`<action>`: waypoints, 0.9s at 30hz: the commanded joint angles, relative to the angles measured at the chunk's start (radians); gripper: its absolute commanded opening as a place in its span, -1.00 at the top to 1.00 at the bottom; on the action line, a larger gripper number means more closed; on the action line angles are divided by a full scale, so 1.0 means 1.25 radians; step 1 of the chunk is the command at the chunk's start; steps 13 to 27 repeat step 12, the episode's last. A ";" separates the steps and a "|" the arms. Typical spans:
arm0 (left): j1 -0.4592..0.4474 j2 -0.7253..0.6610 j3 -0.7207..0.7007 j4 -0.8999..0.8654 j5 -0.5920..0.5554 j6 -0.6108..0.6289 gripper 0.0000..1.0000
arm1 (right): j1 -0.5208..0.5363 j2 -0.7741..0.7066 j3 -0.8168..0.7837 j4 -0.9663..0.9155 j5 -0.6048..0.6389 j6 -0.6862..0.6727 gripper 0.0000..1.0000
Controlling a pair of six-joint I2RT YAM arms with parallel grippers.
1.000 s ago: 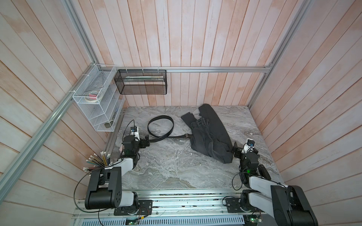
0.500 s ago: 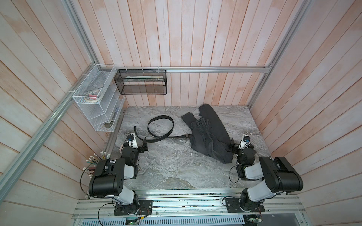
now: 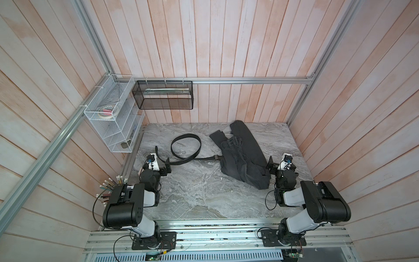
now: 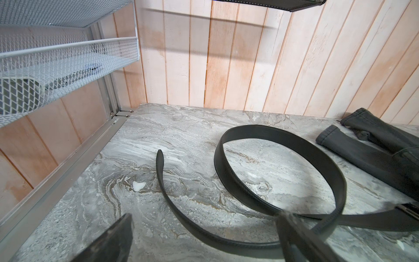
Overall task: Remove the belt from the trousers
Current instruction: Reset both arms
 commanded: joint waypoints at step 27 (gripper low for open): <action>-0.002 0.006 0.009 0.016 0.014 0.004 -1.00 | -0.002 0.008 -0.001 0.010 -0.001 0.002 -0.97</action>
